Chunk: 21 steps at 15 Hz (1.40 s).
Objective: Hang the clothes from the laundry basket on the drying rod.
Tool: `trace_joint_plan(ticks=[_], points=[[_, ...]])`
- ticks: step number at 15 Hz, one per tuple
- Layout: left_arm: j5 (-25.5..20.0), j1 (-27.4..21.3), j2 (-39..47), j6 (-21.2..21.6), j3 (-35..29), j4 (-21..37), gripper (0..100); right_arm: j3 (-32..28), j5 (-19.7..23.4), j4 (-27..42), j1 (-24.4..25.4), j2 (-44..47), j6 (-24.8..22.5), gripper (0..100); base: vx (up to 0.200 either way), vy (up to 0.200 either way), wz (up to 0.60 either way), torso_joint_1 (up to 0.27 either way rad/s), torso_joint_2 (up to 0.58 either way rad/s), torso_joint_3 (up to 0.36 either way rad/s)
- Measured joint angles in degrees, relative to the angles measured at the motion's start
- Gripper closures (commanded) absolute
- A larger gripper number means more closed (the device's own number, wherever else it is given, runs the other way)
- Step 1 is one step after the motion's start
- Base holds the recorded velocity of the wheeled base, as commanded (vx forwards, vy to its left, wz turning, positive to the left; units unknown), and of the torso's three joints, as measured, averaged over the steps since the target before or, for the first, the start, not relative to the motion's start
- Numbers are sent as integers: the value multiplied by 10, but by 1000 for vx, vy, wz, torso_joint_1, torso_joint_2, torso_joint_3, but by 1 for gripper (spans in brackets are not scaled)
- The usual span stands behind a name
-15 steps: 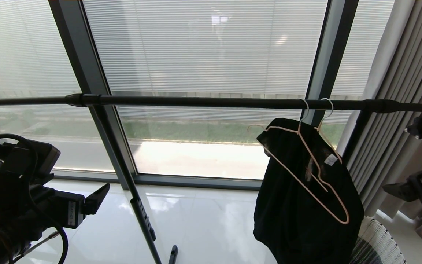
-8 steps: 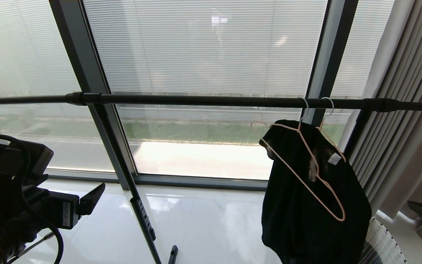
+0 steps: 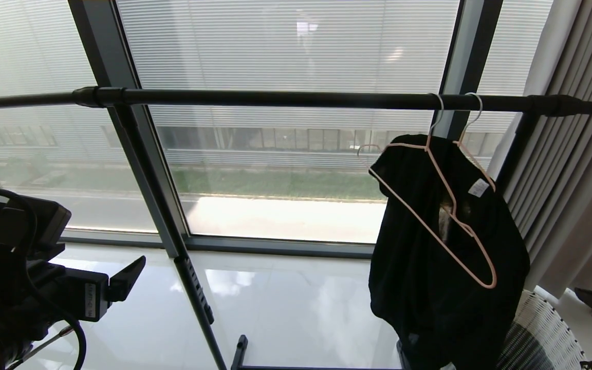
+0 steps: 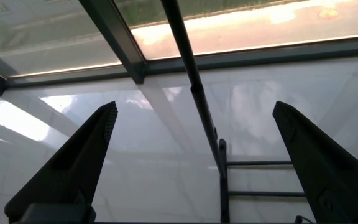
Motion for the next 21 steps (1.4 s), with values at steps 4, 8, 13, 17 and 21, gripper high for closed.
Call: trace_joint_plan(ticks=[4,8,13,17,21], points=[[0,0,0,0,0,0,0,25,0,0,0,-6,0,0,0,0,0,-220,502,288],[0,0,0,0,0,0,0,42,-2,0,0,-10,0,0,0,0,0,-201,482,286],[0,-2,-3,0,14,0,0,105,-2,0,-2,-30,1,0,0,0,0,-171,469,286],[0,-3,-4,0,17,0,0,121,-2,0,-3,-39,1,0,0,0,0,-130,377,253],[0,-4,-5,-1,17,-1,0,164,42,0,-5,-40,-21,0,0,0,0,-13,49,34]])
